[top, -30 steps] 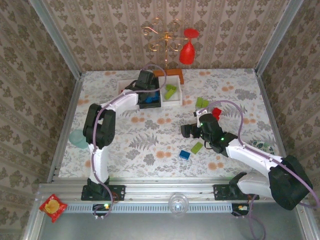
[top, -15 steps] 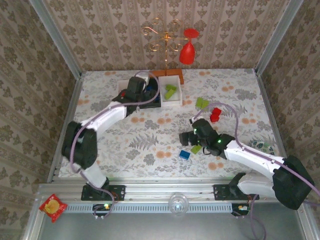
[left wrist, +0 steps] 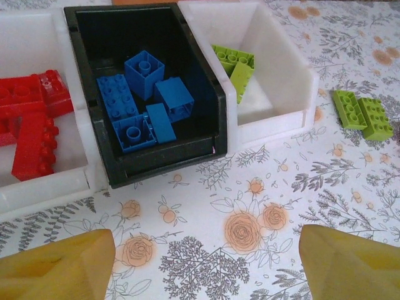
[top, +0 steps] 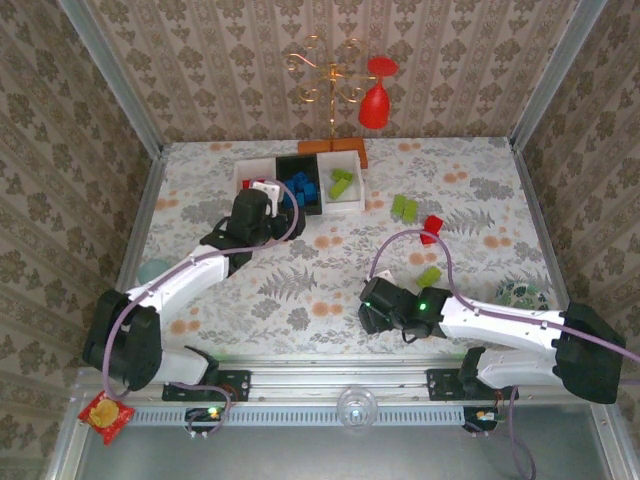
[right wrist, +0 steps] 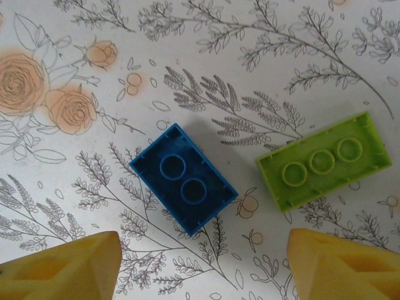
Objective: Sort the legos into containers by color
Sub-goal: Pick up the lego from the bottom-center of the table.
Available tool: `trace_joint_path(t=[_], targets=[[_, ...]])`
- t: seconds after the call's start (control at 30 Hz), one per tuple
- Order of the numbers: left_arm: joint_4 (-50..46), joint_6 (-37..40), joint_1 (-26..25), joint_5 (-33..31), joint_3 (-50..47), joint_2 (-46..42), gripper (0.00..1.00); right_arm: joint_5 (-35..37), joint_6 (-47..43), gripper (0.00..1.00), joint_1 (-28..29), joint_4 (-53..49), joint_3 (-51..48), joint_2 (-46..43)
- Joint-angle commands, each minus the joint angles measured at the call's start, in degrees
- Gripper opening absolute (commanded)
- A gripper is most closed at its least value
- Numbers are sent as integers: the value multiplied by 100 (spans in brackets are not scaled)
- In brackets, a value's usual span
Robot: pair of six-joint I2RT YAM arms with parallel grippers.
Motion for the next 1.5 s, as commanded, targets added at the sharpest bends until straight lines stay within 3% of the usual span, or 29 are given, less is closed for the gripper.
trace_joint_path(t=[0.0, 0.27, 0.83, 1.3, 1.47], targets=[[219, -105, 9, 216, -70, -175, 79, 42, 283, 68, 93, 249, -199, 53], [248, -103, 9, 296, -109, -221, 79, 390, 137, 65, 69, 667, -148, 698], [318, -9, 45, 376, -208, -278, 80, 417, -125, 56, -414, 1430, -187, 1461], [229, -84, 163, 367, -297, -409, 80, 184, -271, 39, -659, 1701, -85, 1368], [102, -213, 312, 429, -613, -691, 81, -175, -358, 38, -1138, 2744, 281, 1326]])
